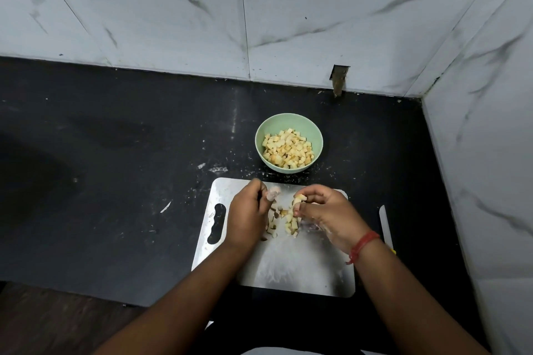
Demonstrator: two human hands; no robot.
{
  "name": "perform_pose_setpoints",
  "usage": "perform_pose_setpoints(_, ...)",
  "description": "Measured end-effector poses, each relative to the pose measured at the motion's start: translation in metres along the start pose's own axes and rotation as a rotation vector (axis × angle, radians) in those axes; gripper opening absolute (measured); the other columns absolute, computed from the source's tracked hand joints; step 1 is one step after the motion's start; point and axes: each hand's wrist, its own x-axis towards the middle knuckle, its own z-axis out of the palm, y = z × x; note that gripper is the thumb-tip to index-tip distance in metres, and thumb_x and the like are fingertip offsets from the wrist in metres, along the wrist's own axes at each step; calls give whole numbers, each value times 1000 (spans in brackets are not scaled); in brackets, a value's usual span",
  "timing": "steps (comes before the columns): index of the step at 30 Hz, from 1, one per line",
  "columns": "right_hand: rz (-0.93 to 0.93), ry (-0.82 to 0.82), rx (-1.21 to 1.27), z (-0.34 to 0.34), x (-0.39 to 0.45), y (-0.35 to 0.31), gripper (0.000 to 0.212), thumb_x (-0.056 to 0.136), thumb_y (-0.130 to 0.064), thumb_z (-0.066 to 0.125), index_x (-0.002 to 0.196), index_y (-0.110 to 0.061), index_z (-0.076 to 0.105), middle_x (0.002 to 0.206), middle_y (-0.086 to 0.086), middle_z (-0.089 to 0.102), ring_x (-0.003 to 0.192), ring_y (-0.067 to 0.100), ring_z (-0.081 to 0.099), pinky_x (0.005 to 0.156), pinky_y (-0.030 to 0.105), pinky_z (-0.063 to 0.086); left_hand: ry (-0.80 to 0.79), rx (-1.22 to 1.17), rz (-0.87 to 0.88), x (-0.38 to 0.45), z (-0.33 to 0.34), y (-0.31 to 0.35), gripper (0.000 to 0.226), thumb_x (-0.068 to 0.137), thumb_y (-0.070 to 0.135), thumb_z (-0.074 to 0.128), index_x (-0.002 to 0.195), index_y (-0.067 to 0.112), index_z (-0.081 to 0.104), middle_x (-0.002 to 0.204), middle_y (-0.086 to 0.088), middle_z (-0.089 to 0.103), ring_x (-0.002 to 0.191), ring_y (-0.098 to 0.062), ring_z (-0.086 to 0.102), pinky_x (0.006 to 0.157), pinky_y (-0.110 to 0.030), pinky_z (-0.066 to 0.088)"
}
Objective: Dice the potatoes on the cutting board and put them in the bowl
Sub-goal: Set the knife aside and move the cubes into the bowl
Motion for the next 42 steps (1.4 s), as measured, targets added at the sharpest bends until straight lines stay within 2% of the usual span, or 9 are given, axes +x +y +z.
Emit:
perform_pose_setpoints(3, -24, -35, 97, -2, 3, -24, 28, 80, 7, 72, 106, -2, 67, 100, 18, 68, 86, 27, 70, 83, 39, 58, 31, -114, 67, 19, 2, 28, 50, 93, 66, 49, 72, 21, 42, 61, 10, 49, 59, -4, 40, 52, -21, 30)
perform_pose_setpoints(7, -199, 1, 21, 5, 34, -71, 27, 80, 8, 70, 102, -9, 67, 97, 12, 69, 90, 24, 69, 88, 37, 57, 61, -47, 106, 72, 8, 61, 49, 100, 52, 53, 75, 11, 46, 63, 7, 48, 57, -7, 38, 54, -31, 33)
perform_pose_setpoints(11, -355, 139, -930, 12, 74, -94, 29, 84, -5, 62, 105, -24, 70, 103, 3, 69, 96, 21, 66, 85, 34, 55, -52, 201, 12, 121, 7, 68, 44, 104, 45, 51, 71, 17, 45, 70, 4, 54, 64, -15, 49, 57, -35, 37)
perform_pose_setpoints(13, -390, 139, -1102, 11, 80, -95, 34, 88, -5, 58, 113, -25, 69, 113, 4, 66, 102, 21, 63, 89, 29, 51, -55, 192, -17, 127, 0, 65, 50, 105, 49, 46, 76, 9, 54, 75, -4, 62, 72, -25, 58, 63, -41, 46)
perform_pose_setpoints(23, -663, 317, -771, 15, 45, -65, 20, 90, -2, 61, 96, -18, 72, 101, -9, 65, 94, 5, 61, 85, 19, 50, 130, -101, 83, 56, -29, 21, 40, 103, 58, 41, 93, 24, 60, 88, 4, 67, 83, -21, 66, 70, -52, 56)
perform_pose_setpoints(28, -606, 117, -858, 26, 19, -21, 10, 88, -9, 69, 88, -18, 67, 92, -11, 59, 82, -1, 55, 72, 8, 43, 80, 185, 153, 18, -35, -16, 42, 103, 56, 37, 90, 22, 56, 79, 11, 55, 74, -10, 52, 64, -40, 45)
perform_pose_setpoints(31, -500, 10, -1016, 28, 21, 4, 10, 88, -12, 68, 84, -19, 62, 88, -9, 54, 75, 3, 51, 68, 19, 41, -79, 404, 273, 9, -30, -30, 42, 104, 56, 34, 93, 22, 56, 84, 11, 51, 79, -11, 48, 68, -36, 41)
perform_pose_setpoints(34, -494, -43, -1160, 25, 19, 12, 4, 90, -15, 64, 91, -19, 64, 100, -5, 57, 93, 10, 54, 77, 21, 41, -168, 509, 373, 6, -28, -40, 43, 103, 52, 40, 100, 16, 61, 91, 2, 55, 85, -19, 51, 74, -40, 46)
perform_pose_setpoints(42, -339, -73, -1450, 15, 1, 18, 75, 75, -45, 79, 137, -31, 40, 129, -5, 37, 118, 19, 37, 93, 36, 48, -203, 814, 575, -16, -29, -63, 47, 84, 58, 69, 111, 20, 62, 107, -1, 53, 93, -21, 49, 77, -38, 45)
